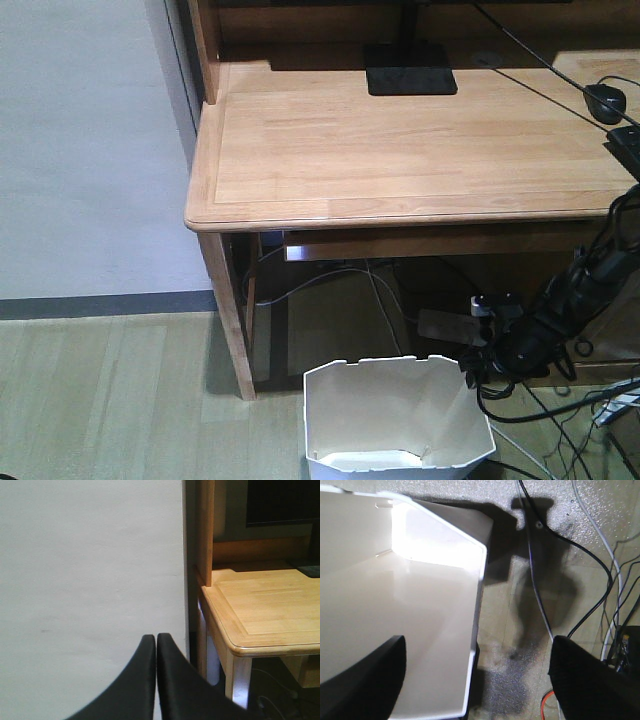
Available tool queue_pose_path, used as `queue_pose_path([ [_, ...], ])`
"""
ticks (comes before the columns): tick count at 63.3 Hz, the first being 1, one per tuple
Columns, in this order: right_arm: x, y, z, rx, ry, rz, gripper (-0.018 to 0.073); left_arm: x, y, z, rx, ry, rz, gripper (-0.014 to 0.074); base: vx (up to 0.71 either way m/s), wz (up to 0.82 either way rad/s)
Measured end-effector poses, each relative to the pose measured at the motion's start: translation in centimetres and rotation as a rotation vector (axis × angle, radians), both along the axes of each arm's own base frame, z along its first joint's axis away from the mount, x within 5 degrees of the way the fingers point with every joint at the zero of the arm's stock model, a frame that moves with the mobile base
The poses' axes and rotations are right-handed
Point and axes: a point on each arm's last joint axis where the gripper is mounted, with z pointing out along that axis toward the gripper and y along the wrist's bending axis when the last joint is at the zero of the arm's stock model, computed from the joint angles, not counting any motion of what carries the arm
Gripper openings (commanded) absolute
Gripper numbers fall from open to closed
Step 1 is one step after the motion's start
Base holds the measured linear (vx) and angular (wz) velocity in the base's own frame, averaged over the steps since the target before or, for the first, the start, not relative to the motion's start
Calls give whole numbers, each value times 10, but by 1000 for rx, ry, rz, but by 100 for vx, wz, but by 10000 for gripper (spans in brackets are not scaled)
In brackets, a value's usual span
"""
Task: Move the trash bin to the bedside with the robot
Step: 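Move the open right gripper down onto the rim of the white bin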
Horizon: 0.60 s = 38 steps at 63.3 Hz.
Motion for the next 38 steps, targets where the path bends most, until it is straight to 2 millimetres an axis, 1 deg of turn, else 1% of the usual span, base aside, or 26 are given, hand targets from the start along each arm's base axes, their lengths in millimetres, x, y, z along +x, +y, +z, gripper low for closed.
queue_pose_path([
  [13,-2,0,-34,3,34,1,564,0,0,0,0,0,0,-6,0,0],
  [21,-9,1,-55,7,63,1,564,0,0,0,0,0,0,-6,0,0],
  [38,-19,2,-89,12,103,1,564,0,0,0,0,0,0,-6,0,0],
])
